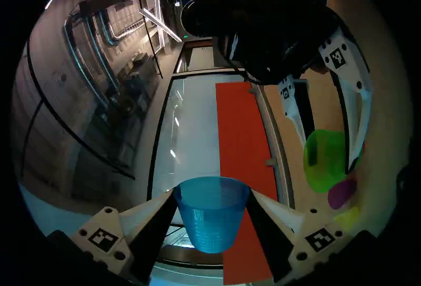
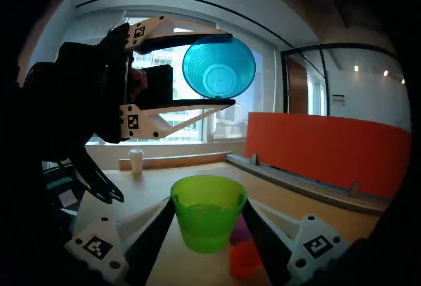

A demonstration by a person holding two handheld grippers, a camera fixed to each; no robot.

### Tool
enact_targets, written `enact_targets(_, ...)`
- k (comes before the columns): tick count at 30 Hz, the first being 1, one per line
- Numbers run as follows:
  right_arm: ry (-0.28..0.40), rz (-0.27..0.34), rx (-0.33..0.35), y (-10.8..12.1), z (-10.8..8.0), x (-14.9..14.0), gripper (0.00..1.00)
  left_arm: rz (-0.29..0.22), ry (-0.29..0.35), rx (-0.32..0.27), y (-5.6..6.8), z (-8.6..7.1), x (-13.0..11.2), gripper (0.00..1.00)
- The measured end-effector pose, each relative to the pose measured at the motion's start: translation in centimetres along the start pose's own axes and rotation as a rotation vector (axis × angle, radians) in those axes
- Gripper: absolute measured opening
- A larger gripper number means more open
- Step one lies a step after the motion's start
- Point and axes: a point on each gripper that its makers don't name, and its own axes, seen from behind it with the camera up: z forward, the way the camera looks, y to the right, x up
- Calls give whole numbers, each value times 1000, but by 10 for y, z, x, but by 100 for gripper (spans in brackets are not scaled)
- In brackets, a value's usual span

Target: Pour water

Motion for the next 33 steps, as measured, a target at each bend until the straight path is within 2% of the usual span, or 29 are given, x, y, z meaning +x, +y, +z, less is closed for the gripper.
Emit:
enact_targets(5, 0, -2, -1, 0, 1, 0, 90, -45, -6, 5, -8, 2, -7, 88)
enact_targets(9, 2, -2, -2, 0, 1, 2, 90, -122, -15, 4, -9, 3, -11, 88)
enact_targets(23, 10, -2, -9, 1, 1, 5, 90, -507, -35, 4, -15, 6, -28, 88)
enact_targets(33, 17, -5, -14, 3, -2, 8, 90, -743, -25, 0, -17, 2, -32, 88)
